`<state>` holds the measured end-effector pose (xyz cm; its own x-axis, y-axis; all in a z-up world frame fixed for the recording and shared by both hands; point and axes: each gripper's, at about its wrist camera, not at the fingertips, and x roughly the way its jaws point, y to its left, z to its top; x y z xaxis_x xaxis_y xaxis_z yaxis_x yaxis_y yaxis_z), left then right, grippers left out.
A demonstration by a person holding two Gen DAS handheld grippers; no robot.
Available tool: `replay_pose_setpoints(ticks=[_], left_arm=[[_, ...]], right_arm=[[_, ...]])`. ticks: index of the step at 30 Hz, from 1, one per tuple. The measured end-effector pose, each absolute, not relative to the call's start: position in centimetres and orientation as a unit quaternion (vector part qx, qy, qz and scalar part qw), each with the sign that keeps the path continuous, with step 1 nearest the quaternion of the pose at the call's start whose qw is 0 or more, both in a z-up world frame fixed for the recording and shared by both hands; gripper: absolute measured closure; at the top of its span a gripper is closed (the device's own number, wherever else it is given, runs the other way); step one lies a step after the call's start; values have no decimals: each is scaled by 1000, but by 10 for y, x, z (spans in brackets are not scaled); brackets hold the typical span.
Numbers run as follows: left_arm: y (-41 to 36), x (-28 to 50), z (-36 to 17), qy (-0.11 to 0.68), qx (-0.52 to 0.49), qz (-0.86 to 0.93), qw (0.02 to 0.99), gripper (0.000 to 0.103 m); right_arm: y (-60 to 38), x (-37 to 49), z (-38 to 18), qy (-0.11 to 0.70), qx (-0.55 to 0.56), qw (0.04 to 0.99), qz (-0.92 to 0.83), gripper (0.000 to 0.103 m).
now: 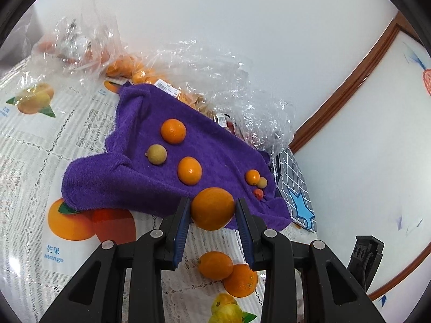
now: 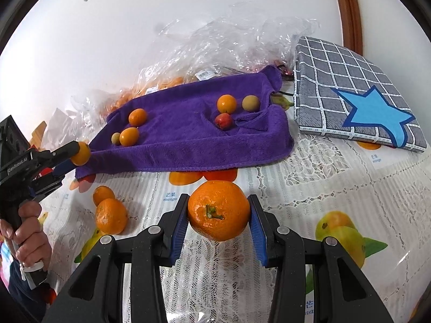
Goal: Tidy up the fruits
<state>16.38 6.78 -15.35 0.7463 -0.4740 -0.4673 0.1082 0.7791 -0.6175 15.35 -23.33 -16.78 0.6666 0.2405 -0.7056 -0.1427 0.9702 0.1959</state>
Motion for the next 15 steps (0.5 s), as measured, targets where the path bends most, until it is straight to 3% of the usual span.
replay_pose_setpoints(ticks=[15], left_arm=[[69, 161, -125, 297, -225, -96, 923, 71]], right_arm=[[-225, 160, -140, 380, 28, 921, 81, 61]])
